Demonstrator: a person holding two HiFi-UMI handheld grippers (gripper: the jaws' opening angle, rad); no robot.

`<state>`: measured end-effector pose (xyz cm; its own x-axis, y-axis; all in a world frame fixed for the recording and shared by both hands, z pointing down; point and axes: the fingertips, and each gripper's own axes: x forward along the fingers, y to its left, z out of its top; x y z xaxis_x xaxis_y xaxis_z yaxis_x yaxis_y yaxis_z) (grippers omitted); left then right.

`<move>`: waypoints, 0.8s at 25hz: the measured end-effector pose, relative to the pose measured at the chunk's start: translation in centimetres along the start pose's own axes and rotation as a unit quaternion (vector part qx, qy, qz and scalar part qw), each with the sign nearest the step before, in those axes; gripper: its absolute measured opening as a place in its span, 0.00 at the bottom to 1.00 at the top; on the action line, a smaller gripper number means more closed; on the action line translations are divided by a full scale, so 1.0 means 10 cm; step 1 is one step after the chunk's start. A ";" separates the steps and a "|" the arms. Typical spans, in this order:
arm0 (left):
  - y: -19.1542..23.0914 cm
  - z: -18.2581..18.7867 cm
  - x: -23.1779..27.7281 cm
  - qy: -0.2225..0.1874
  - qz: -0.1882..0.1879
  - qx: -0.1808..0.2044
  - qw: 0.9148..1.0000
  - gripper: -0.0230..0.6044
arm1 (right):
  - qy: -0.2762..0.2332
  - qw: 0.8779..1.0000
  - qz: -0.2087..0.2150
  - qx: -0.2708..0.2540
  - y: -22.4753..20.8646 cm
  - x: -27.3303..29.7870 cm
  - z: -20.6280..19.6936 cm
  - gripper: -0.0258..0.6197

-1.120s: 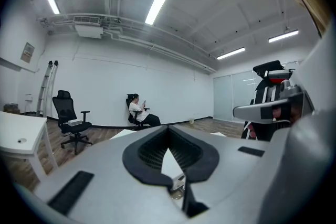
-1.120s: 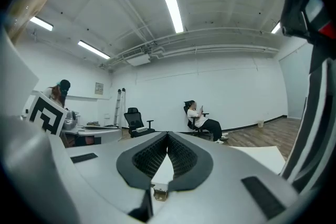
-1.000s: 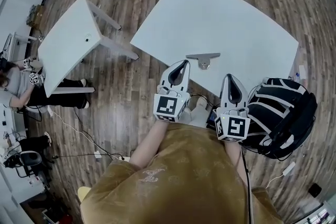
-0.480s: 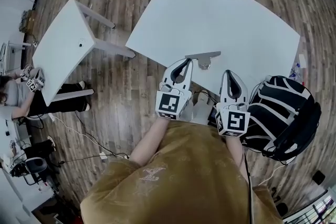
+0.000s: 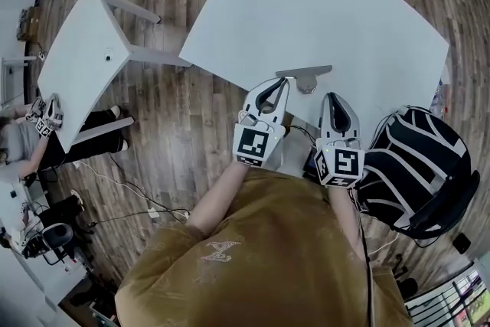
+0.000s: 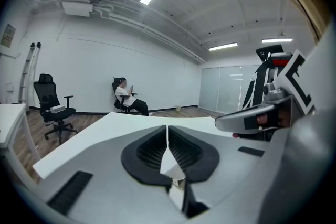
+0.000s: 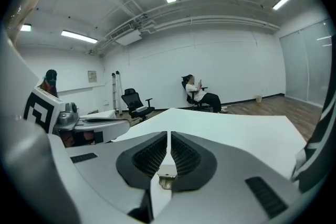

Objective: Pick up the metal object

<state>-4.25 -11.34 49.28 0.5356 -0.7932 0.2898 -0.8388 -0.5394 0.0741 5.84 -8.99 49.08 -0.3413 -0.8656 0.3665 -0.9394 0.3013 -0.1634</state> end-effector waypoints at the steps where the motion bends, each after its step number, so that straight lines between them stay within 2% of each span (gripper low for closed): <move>1: 0.00 -0.04 0.03 0.002 -0.005 0.002 1.000 0.05 | 0.007 1.000 0.000 0.011 -0.01 0.05 -0.06 0.05; 4: -0.02 -0.20 0.09 0.015 -0.021 0.007 1.000 0.05 | 0.035 0.996 -0.001 0.088 -0.05 0.17 -0.25 0.05; 6: -0.04 -0.29 0.11 0.025 -0.026 0.005 0.999 0.05 | 0.060 0.982 -0.001 0.178 -0.10 0.22 -0.42 0.05; 10: -0.04 -0.37 0.14 0.032 -0.036 0.016 0.999 0.05 | 0.085 0.938 -0.002 0.336 -0.19 0.31 -0.73 0.06; 14: -0.08 -0.49 0.19 0.043 -0.058 0.041 0.997 0.05 | 0.098 0.898 0.003 0.428 -0.20 0.38 -0.97 0.09; 16: -0.08 -0.55 0.23 0.051 -0.064 0.044 0.996 0.05 | 0.096 0.871 0.014 0.481 -0.19 0.44 -1.05 0.14; 20: -0.07 -0.65 0.32 0.062 -0.073 0.043 0.994 0.05 | 0.087 0.808 0.030 0.582 -0.17 0.56 -1.19 0.24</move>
<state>-2.57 -11.68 56.34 0.6300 -0.6665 0.3986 -0.7390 -0.6722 0.0440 5.12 -9.64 62.30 -0.4790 -0.7635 0.4332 -0.2909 -0.3275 -0.8989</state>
